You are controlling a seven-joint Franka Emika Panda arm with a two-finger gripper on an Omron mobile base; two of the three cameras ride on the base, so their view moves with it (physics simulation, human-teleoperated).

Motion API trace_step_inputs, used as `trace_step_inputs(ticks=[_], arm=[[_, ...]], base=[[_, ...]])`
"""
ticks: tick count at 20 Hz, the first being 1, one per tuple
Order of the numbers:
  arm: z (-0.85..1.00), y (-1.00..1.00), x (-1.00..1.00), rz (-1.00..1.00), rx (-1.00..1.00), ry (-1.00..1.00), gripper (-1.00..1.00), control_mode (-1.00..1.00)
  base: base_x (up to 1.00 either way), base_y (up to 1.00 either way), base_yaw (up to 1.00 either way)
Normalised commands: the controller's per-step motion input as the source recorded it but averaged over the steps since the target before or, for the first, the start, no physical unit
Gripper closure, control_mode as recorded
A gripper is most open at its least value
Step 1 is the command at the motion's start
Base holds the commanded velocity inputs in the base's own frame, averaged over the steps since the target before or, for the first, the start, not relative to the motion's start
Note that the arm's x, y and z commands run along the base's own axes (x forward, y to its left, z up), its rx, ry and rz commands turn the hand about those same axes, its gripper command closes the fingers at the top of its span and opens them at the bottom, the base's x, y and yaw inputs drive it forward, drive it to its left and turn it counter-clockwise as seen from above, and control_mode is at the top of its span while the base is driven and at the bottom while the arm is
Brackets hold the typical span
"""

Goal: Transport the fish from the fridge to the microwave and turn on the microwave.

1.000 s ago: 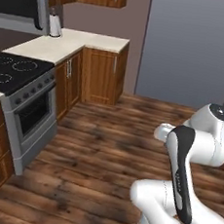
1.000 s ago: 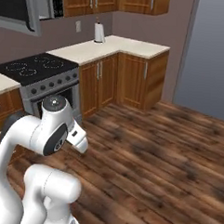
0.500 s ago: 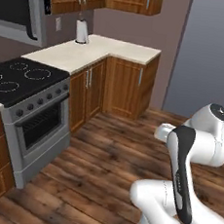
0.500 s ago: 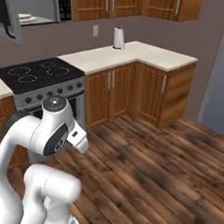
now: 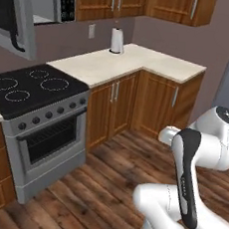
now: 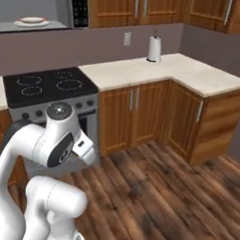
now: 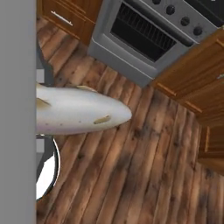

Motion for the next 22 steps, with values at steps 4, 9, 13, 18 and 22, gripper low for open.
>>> trace_step_inputs(ticks=[4, 9, 13, 18, 22], arm=[[0.00, 0.00, 0.00, 0.00, 0.00, 0.00, 1.00, 1.00], [0.00, 0.00, 0.00, 0.00, 0.00, 0.00, 1.00, 1.00], [0.00, 0.00, 0.00, 0.00, 0.00, 0.00, 1.00, 1.00], [0.00, 0.00, 0.00, 0.00, 0.00, 0.00, 1.00, 1.00], [0.00, 0.00, 0.00, 0.00, 0.00, 0.00, 1.00, 1.00]], base=[[1.00, -0.32, 0.50], [1.00, -0.30, 0.50], [1.00, -0.29, 0.50], [1.00, -0.24, 0.48], [1.00, -0.18, 0.42]])
